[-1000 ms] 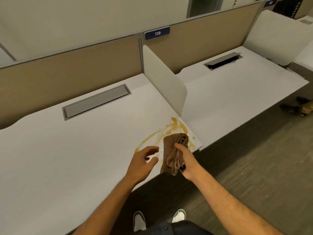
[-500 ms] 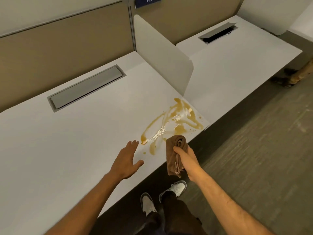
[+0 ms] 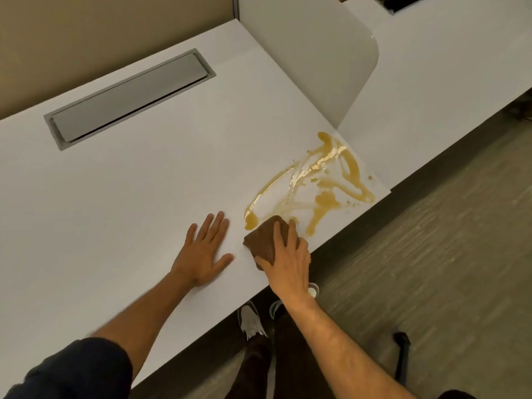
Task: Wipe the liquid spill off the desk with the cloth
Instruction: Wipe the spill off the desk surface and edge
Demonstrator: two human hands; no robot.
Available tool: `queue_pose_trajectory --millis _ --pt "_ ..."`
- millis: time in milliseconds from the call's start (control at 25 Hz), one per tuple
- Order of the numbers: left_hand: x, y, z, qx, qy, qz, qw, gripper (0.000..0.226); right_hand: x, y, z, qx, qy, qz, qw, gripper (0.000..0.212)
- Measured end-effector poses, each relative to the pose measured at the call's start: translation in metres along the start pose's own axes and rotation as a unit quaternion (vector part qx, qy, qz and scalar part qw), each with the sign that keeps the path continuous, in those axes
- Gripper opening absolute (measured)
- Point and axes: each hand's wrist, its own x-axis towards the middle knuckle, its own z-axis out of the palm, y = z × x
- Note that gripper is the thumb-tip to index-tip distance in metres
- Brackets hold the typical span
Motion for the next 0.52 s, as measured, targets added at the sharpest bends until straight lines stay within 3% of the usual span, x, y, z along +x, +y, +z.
queue_pose_trajectory --millis 120,360,520 --pt "-0.001 0.001 0.012 -0.004 0.032 0.006 0.999 0.085 0.003 0.006 0.033 -0.092 0.017 -0.033 0.995 0.100" --pt "0.004 -0.008 0.026 0.005 0.057 0.012 0.998 0.084 0.016 0.000 0.058 -0.068 0.051 -0.013 0.996 0.097" --pt "0.011 -0.011 0.028 0.005 0.054 0.007 0.999 0.084 0.019 -0.001 0.063 -0.058 0.077 -0.073 0.993 0.084"
